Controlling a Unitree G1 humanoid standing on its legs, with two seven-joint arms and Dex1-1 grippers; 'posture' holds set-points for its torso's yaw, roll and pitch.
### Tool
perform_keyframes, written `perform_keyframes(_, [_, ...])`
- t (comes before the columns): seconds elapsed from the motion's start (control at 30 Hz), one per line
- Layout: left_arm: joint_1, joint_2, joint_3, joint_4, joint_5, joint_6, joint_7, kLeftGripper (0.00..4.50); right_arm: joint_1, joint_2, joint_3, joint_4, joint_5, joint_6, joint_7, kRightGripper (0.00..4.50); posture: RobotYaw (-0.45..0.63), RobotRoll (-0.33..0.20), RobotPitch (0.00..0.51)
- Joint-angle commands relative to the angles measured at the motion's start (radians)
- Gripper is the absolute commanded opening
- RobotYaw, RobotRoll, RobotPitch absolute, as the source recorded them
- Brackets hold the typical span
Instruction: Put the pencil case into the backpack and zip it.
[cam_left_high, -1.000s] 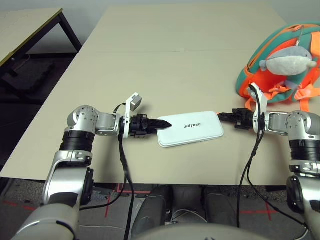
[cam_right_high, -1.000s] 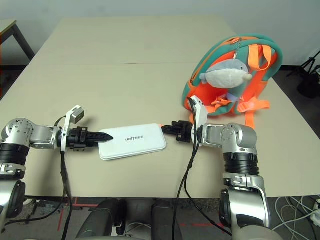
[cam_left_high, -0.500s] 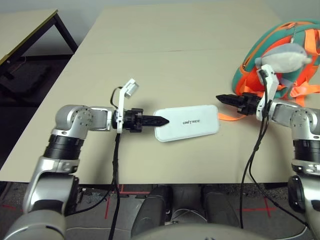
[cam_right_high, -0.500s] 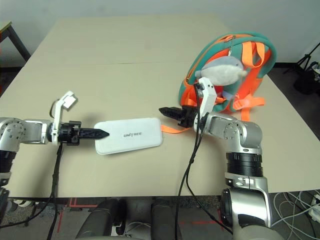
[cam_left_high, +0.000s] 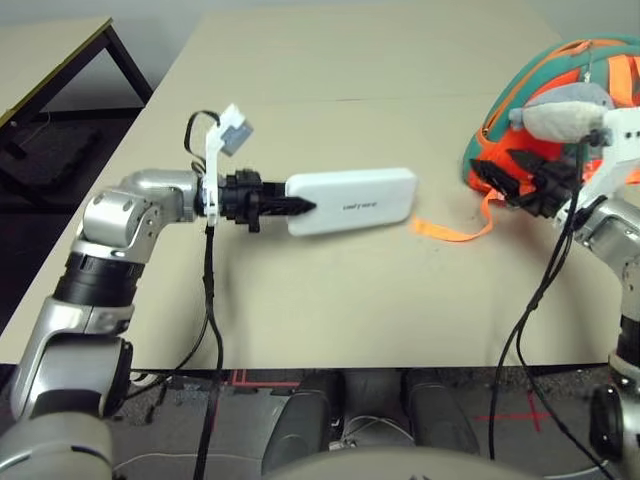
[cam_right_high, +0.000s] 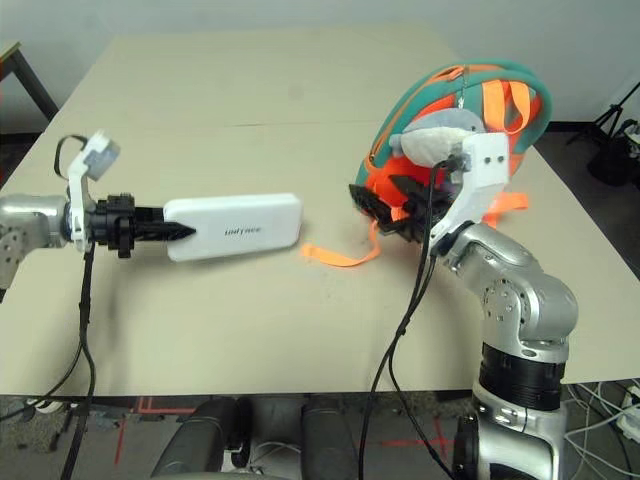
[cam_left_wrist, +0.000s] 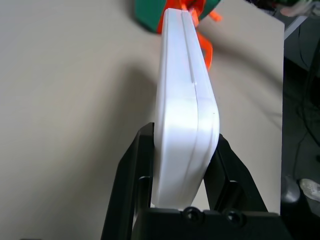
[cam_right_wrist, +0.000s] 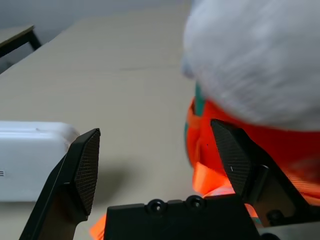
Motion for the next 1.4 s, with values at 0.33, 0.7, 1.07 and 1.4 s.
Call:
perform_keyframes(0.33, [-0.028,-0.035,-0.002,0.078,0.067,-0.037,-0.039,1.44,0.116,-0.119,-0.238,-0.326,0.295,0.252,-0.155,4.5,-0.15,0.0,0.212])
perform_keyframes(0.7, [-0.069,-0.105,-0.005,0.188,0.133,-0.099,-0.049,1.44,0.254,-0.219,-0.322,-0.245,0.166,0.143,-0.198,4.5,-0.19,0.0,0.246])
perform_keyframes(1.07, [-0.033,-0.113,0.014,0.146,0.134,-0.083,-0.027,1.44,0.157,-0.194,-0.14,-0.029,0.017,-0.021,-0.15,4.5,-0.12,0.0,0.256])
perform_keyframes(1.4, [0.028,-0.084,0.053,0.029,0.103,-0.009,0.009,1.44,0.025,-0.125,-0.037,0.189,-0.126,-0.206,-0.151,4.5,-0.07,0.0,0.253])
